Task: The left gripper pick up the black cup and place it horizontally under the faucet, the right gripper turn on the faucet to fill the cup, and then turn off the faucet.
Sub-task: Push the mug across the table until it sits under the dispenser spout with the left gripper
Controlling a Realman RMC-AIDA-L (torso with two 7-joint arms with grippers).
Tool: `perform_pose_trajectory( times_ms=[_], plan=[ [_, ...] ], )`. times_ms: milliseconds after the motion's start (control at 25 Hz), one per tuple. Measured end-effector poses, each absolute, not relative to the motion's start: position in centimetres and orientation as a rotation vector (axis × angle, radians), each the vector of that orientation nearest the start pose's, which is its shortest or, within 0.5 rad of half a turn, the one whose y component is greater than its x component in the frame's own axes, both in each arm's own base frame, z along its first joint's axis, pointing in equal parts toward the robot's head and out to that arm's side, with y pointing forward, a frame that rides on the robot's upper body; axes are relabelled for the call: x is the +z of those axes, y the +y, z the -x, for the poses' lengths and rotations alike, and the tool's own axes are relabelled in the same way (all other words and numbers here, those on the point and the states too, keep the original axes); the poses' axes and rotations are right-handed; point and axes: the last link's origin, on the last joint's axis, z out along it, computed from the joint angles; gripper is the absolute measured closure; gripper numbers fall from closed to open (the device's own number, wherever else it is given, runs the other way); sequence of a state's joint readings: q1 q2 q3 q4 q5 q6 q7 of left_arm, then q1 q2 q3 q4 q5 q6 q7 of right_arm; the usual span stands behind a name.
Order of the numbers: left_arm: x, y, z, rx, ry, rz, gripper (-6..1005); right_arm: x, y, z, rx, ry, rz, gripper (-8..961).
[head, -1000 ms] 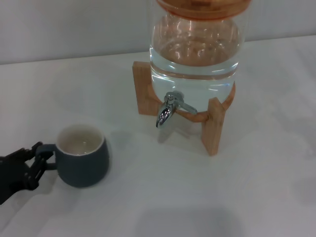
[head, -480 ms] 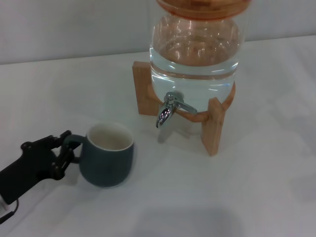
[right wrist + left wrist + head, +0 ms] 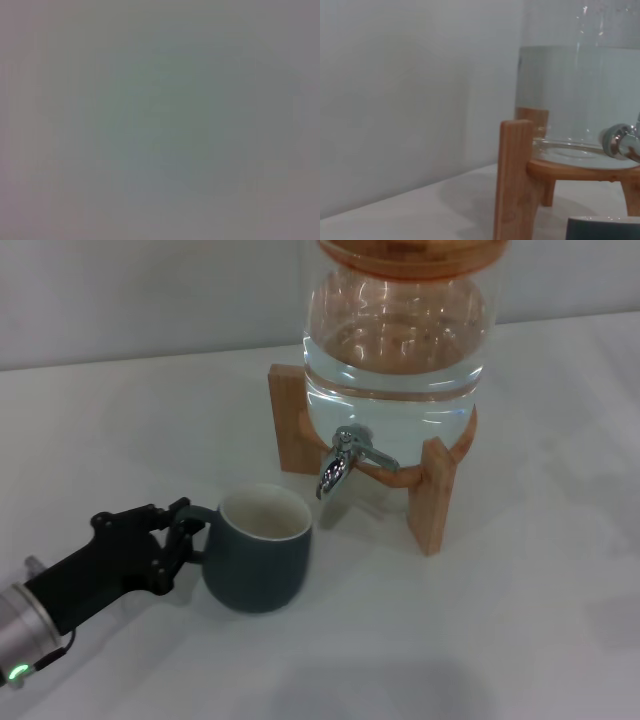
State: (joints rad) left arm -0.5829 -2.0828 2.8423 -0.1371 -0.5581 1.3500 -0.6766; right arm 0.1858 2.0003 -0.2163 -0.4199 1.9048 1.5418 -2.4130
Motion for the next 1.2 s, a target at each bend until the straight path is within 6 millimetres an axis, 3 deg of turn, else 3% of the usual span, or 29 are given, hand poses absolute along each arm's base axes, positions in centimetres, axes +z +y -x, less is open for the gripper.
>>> perform_pose_trajectory(
  times_ms=[560, 880, 1200],
  plan=[
    [-7.8, 32.9, 26.6, -0.745, -0.35, 2.471, 840, 15.1, 24.1, -39.5, 0.813, 0.366, 1.437, 153],
    [-8.4, 33.6, 26.0, -0.719, -0.34, 2.477, 843, 15.1, 24.2, -39.5, 0.812, 0.367, 1.439, 153],
    [-10.3, 33.3, 25.7, -0.645, -0.339, 2.509, 861, 14.9, 24.5, -39.6, 0.799, 0.375, 1.438, 153]
  ],
)
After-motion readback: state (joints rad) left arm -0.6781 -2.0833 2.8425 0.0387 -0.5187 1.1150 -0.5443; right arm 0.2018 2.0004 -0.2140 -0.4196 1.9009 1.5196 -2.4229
